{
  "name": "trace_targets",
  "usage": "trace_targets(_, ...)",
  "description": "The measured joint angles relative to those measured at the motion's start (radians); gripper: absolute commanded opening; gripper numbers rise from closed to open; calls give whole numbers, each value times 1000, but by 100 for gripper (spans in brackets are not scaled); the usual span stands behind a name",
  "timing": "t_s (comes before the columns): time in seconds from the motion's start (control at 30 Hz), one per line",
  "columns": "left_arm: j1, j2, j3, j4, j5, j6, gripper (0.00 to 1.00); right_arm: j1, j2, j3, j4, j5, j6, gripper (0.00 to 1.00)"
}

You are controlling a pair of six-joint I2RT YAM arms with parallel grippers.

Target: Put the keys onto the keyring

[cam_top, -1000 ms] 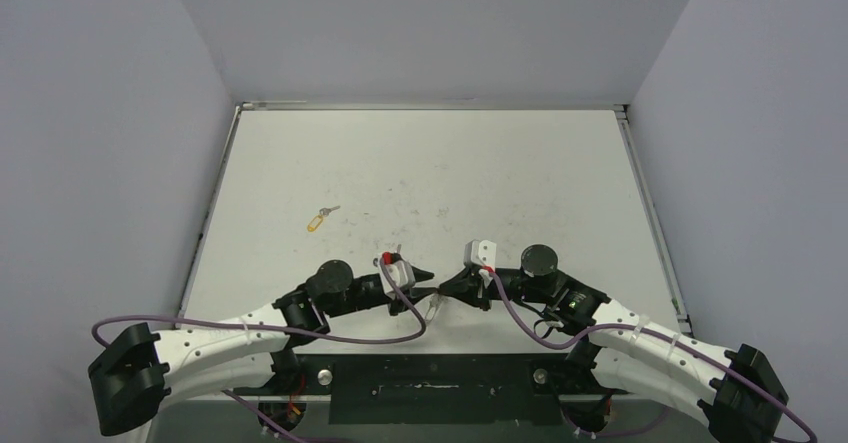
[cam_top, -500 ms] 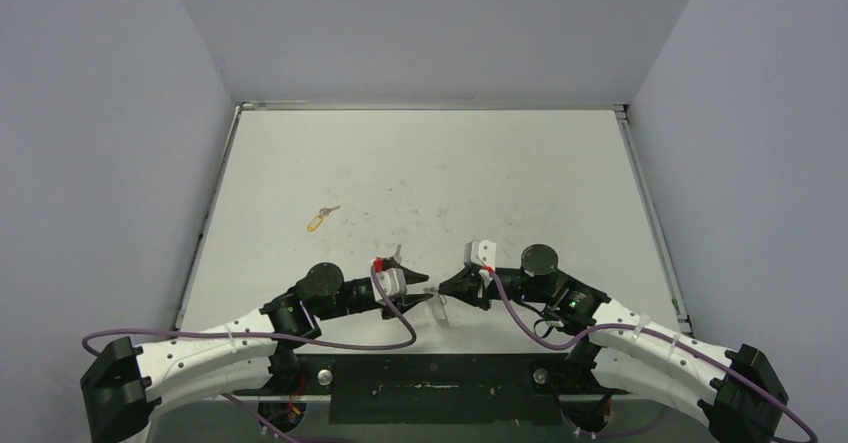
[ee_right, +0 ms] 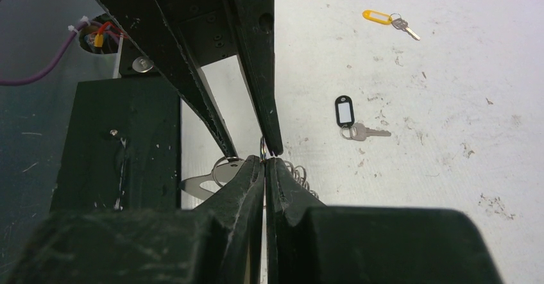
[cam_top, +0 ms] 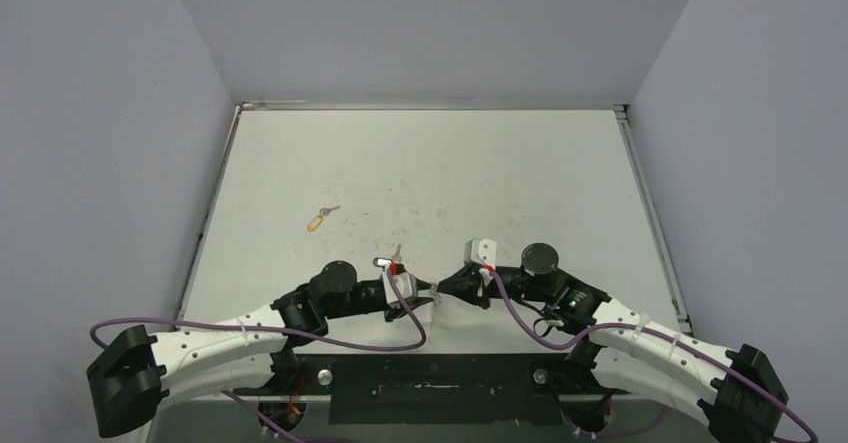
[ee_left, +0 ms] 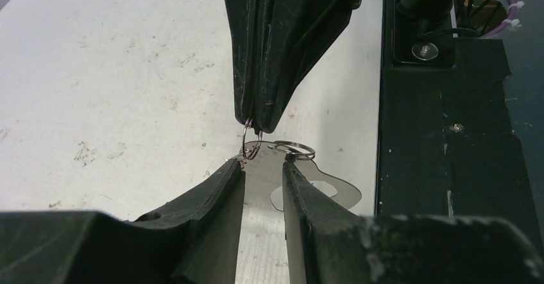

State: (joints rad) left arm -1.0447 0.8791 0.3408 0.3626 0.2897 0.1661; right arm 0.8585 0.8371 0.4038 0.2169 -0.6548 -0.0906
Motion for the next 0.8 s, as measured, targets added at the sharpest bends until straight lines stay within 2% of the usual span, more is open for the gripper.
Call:
trace_targets(0.37,0,18,0,48,-10,3,22,1,3,0,-1,0,0,0)
trace_targets(0.63,0,46,0,69,-21,13,1,1,3,0,-2,0,0,0)
trace_targets(0.73,0,53,0,74,-21,16,1,0,3,0,-3,0,-3,0)
trace_targets(0.8,0,55,0,74,-21,15,7,0,3,0,-5,1,-4,0)
